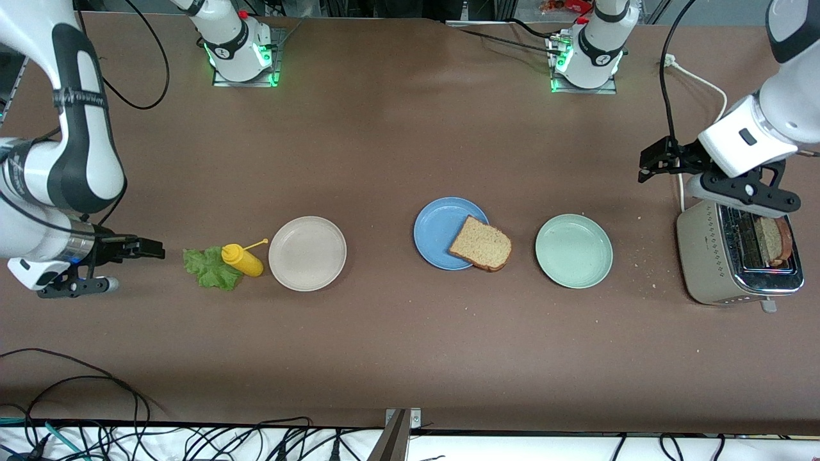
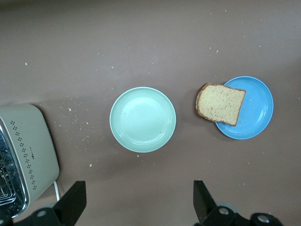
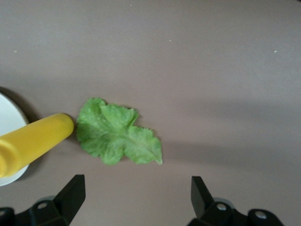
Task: Make sandwich in blue plate with both arms
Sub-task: 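Lower the right gripper and grasp the green lettuce leaf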
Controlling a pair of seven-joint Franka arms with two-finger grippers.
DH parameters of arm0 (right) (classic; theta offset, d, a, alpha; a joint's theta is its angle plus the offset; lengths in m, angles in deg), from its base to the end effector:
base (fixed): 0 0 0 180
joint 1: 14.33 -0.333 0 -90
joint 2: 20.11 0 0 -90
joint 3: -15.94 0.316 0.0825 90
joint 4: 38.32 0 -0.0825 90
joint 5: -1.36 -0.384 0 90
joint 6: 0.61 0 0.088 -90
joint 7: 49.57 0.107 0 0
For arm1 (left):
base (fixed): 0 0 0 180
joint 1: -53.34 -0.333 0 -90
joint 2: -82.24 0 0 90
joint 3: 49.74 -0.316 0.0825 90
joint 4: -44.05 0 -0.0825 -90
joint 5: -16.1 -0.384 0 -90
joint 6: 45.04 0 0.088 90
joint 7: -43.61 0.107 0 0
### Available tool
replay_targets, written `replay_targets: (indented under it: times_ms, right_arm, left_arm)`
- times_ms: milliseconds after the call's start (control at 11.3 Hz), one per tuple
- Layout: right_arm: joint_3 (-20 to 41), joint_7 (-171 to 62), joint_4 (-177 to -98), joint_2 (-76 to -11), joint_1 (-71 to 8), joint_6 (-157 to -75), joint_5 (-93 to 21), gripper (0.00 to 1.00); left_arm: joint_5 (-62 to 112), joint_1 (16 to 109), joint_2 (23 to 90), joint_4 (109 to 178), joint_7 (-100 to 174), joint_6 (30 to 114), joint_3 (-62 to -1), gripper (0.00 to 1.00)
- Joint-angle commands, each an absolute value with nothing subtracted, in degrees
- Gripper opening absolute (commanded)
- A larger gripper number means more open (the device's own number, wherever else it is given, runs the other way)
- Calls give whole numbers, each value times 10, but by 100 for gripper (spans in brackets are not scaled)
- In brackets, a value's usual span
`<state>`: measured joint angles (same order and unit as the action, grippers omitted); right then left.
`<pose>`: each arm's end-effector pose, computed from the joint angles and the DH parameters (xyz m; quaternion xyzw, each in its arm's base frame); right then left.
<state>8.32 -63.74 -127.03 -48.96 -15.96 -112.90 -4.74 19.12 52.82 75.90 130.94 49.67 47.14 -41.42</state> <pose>0.6793 -0.0518 0.3532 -0.9974 -0.0557 0.0400 0.0233 0.5851 -0.0810 0.5910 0.9923 -0.1190 -0.0091 0.0342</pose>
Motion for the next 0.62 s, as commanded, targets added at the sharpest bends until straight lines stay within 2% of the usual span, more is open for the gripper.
replay_targets:
  times_ms: [0, 178, 533]
  right_arm:
    - [86, -672, -1261, -545, -149, -1160, -92, 100]
    - [90, -670, -1262, -581, -152, -1204, -106, 100]
    - [108, -664, -1260, -612, -159, -1231, -121, 100]
  left_arm:
    - [172, 533, 816, 1390, 501, 520, -424, 100]
    - [122, 536, 827, 1391, 527, 519, -424, 100]
    - [136, 534, 816, 1375, 520, 500, -422, 100]
